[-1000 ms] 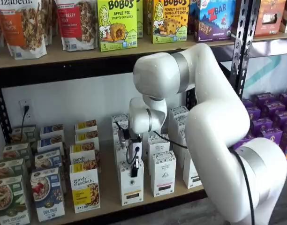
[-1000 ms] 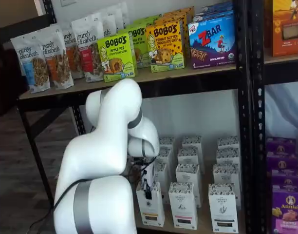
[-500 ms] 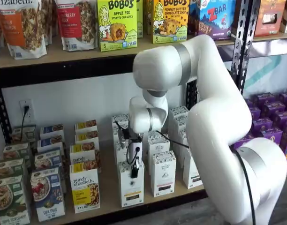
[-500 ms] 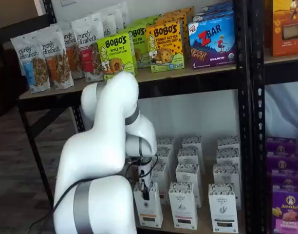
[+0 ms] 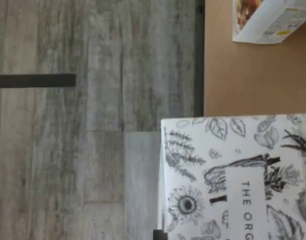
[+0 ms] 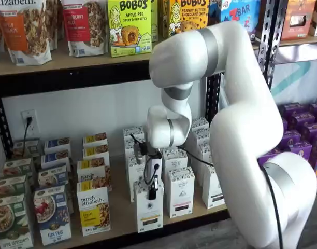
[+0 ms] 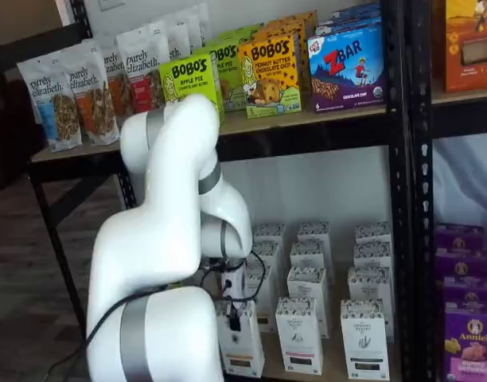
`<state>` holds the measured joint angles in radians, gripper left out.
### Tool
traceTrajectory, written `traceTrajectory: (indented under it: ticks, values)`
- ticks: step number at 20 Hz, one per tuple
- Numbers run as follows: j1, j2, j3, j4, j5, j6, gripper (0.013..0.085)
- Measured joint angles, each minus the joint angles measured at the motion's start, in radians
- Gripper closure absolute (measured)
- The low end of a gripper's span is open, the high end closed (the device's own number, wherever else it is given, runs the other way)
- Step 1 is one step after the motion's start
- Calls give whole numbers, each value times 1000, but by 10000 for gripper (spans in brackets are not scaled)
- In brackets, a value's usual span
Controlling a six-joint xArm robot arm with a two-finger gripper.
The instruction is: Pick up the white box with a yellow strip in the middle, on the bottom shelf, the fourth box from the left
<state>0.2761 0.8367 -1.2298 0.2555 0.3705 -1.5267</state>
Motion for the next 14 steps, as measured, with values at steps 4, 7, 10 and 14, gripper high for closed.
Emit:
traceTrajectory:
  ticks: [4,7,10,14]
  values:
    - [12,-55,83,40,-37,-29,450]
    - [20,-101,144,55,-51,-36,450]
    - [29,-150,211,59,-73,-33,450]
    - [36,-216,289,60,-76,-28,450]
